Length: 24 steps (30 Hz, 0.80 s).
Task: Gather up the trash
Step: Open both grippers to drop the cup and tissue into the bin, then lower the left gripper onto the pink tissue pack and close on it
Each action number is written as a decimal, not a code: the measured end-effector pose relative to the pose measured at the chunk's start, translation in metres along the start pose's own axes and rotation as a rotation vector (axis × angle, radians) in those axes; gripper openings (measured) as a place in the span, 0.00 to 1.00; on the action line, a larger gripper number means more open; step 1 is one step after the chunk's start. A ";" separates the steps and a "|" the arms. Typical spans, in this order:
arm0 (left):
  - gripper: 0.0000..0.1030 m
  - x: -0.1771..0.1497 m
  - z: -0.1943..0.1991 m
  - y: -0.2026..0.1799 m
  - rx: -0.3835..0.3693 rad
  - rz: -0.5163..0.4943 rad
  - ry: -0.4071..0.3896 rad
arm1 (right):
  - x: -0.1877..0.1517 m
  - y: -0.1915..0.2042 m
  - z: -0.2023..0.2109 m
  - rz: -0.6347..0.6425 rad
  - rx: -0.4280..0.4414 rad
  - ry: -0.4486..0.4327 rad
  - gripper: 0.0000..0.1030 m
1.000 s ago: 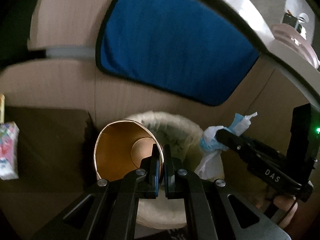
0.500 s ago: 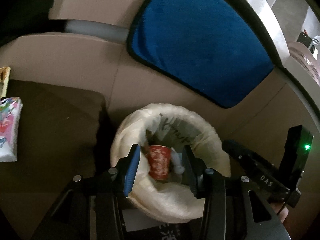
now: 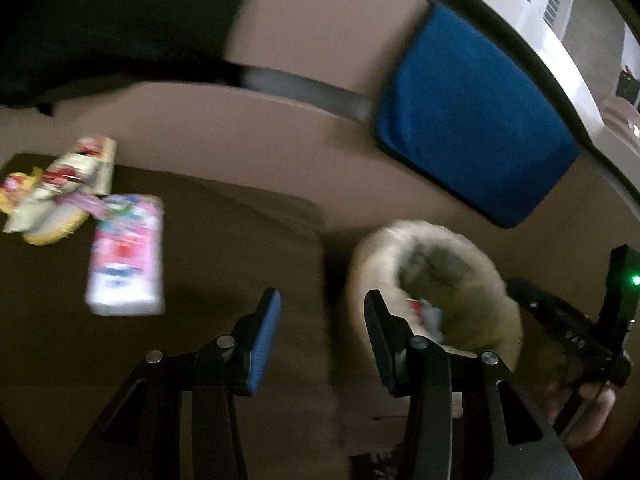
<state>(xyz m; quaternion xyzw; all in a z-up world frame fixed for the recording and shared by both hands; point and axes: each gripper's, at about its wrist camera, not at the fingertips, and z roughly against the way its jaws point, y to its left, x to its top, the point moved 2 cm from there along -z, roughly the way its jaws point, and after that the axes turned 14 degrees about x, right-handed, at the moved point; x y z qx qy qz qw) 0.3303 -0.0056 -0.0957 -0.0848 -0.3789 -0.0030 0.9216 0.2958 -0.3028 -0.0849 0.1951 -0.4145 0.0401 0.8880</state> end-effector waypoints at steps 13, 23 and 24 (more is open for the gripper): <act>0.48 0.029 -0.056 0.102 0.294 0.192 0.031 | 0.010 0.033 -0.009 0.021 0.052 -0.030 0.42; 0.52 0.034 -0.087 0.104 0.352 0.146 0.094 | 0.014 0.046 -0.014 0.038 0.038 -0.011 0.42; 0.53 0.033 -0.089 0.105 0.342 0.155 0.100 | 0.015 0.050 -0.015 0.045 0.037 -0.008 0.42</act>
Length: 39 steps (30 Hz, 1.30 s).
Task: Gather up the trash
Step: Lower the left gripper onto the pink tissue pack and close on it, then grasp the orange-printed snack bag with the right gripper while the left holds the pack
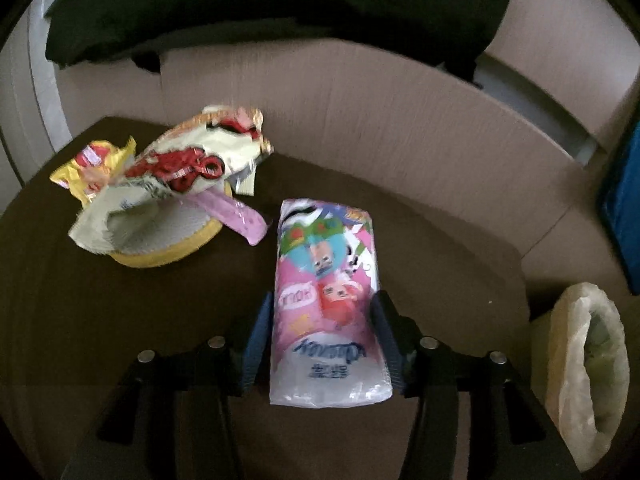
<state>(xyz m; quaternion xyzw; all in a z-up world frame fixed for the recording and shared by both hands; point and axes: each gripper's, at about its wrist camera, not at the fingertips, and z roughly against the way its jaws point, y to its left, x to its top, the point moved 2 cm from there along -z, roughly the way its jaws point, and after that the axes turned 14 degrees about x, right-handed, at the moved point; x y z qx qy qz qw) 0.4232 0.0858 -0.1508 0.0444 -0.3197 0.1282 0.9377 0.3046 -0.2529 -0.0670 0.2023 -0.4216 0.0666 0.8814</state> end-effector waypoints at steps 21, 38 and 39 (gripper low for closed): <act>0.36 -0.075 0.087 0.199 -0.037 0.172 -0.038 | 0.016 0.176 -0.122 0.229 0.238 0.153 0.42; 0.36 -0.096 0.091 0.301 -0.065 0.271 -0.083 | 0.068 0.326 -0.364 0.420 0.228 0.379 0.40; 0.36 -0.096 0.090 0.302 -0.067 0.276 -0.079 | 0.068 0.324 -0.376 0.412 0.222 0.412 0.40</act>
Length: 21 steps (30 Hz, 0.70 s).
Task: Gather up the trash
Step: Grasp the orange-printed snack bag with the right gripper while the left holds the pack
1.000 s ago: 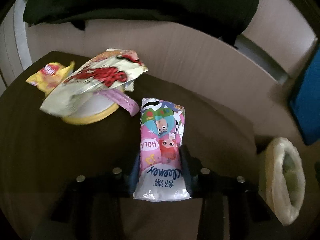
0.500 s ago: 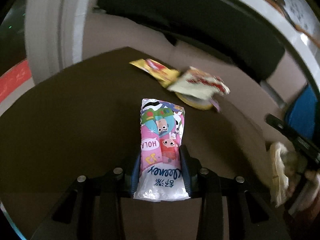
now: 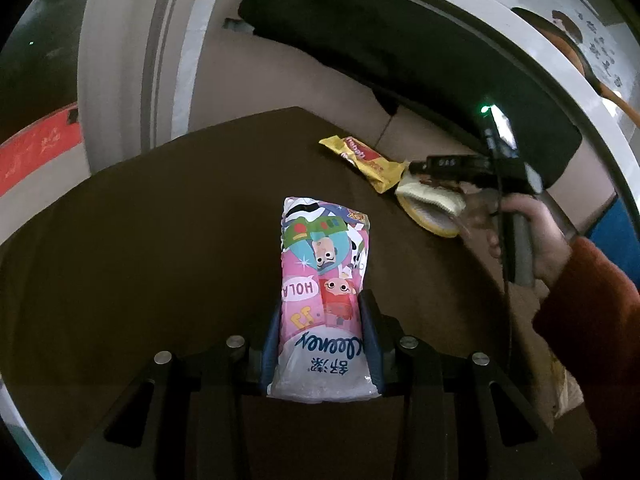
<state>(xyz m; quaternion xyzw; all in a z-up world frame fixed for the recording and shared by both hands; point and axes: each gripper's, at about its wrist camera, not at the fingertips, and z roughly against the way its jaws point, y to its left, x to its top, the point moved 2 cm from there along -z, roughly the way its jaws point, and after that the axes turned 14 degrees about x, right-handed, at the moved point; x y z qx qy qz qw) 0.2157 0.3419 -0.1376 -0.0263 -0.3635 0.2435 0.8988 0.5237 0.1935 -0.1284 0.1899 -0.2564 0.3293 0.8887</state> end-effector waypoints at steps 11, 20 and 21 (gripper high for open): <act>0.36 -0.008 -0.008 -0.018 -0.063 0.014 0.057 | -0.075 0.008 0.042 0.037 0.140 0.051 0.40; 0.36 -0.008 0.004 -0.032 -0.062 -0.001 0.041 | -0.122 0.008 0.152 0.007 0.145 -0.168 0.42; 0.36 -0.007 0.004 -0.034 -0.064 0.000 0.038 | -0.126 0.002 0.162 -0.026 0.139 -0.198 0.42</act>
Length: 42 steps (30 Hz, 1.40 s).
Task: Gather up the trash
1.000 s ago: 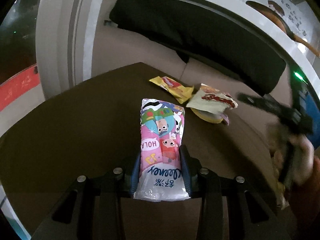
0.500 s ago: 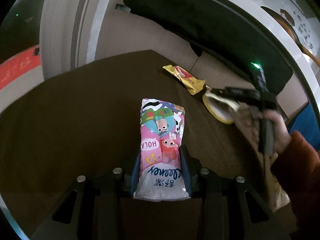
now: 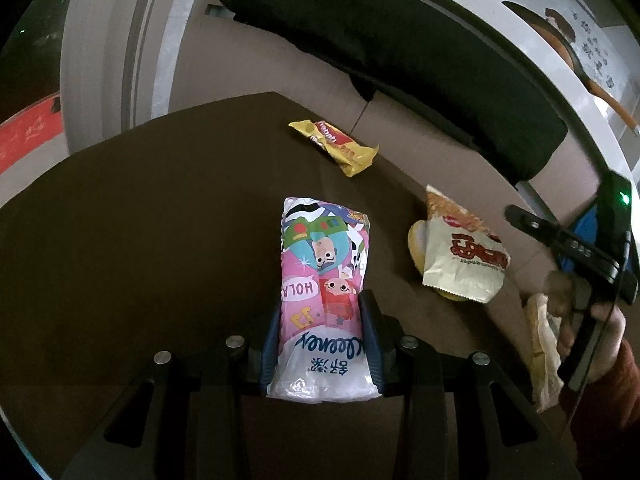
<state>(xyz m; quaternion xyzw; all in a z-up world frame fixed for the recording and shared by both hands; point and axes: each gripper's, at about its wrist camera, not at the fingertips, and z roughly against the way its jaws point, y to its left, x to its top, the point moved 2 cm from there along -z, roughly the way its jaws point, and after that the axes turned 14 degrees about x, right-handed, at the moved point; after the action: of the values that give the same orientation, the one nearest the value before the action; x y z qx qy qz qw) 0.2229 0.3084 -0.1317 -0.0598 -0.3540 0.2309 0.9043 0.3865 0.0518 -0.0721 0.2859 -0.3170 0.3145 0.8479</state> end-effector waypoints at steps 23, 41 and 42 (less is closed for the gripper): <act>0.36 -0.003 0.030 0.003 0.020 0.029 -0.043 | 0.005 0.027 0.013 -0.164 0.247 -0.083 0.07; 0.36 -0.056 0.037 -0.093 -0.053 -0.145 0.018 | -0.084 0.025 0.129 -0.010 0.010 0.024 0.07; 0.36 -0.057 0.037 -0.094 -0.048 -0.148 0.019 | -0.088 0.023 0.122 -0.015 0.011 0.030 0.07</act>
<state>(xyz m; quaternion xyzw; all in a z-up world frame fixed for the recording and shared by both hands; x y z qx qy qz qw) 0.1970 0.1964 -0.1139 -0.0575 -0.3541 0.1542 0.9206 0.2739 -0.0478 -0.0515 0.2882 -0.3005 0.3141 0.8532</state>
